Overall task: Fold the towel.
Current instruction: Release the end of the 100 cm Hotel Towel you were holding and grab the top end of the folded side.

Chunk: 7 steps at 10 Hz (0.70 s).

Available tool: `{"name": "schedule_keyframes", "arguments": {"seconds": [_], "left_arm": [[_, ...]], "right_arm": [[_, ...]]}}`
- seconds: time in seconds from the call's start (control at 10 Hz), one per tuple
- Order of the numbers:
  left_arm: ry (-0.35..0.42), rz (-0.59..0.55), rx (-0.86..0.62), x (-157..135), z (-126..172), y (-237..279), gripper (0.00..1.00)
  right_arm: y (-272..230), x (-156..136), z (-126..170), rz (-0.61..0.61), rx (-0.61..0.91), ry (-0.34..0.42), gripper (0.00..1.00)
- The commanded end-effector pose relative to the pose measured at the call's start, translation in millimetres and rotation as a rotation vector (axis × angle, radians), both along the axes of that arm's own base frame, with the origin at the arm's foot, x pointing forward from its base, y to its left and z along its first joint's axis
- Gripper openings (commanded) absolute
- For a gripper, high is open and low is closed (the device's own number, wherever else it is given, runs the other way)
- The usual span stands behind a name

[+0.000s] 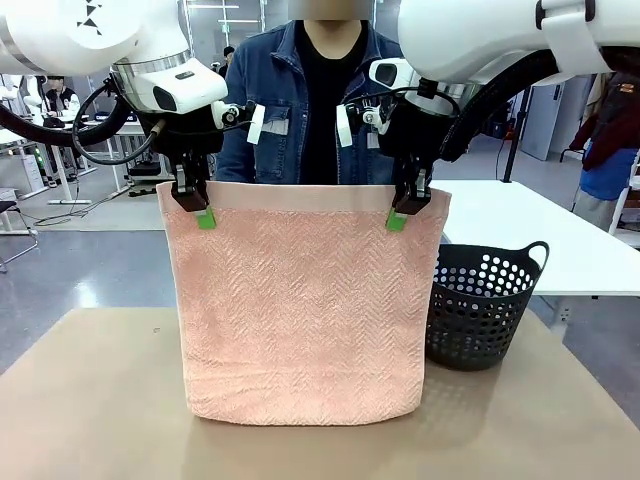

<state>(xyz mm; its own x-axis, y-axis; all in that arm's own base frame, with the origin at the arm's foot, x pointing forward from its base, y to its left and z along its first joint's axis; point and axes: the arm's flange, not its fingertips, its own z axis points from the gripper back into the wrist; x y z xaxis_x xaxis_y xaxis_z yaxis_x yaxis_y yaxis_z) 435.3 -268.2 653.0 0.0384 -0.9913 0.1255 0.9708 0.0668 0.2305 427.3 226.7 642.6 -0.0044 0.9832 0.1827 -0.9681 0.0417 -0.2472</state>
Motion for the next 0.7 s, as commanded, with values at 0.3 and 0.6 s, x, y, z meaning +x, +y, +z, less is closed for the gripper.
{"name": "schedule_keyframes", "arguments": {"seconds": [0.3, 0.6], "left_arm": [[0.001, 0.001, 0.0, 0.2, 0.9, 0.5, 0.0], [0.001, 0.001, 0.0, 0.2, 0.9, 0.5, 0.0]], "right_arm": [[0.0, -0.3, 0.3, 0.0, -0.001, -0.001, 0.0], [0.0, -0.3, 0.3, 0.0, -0.001, -0.001, 0.0]]}}
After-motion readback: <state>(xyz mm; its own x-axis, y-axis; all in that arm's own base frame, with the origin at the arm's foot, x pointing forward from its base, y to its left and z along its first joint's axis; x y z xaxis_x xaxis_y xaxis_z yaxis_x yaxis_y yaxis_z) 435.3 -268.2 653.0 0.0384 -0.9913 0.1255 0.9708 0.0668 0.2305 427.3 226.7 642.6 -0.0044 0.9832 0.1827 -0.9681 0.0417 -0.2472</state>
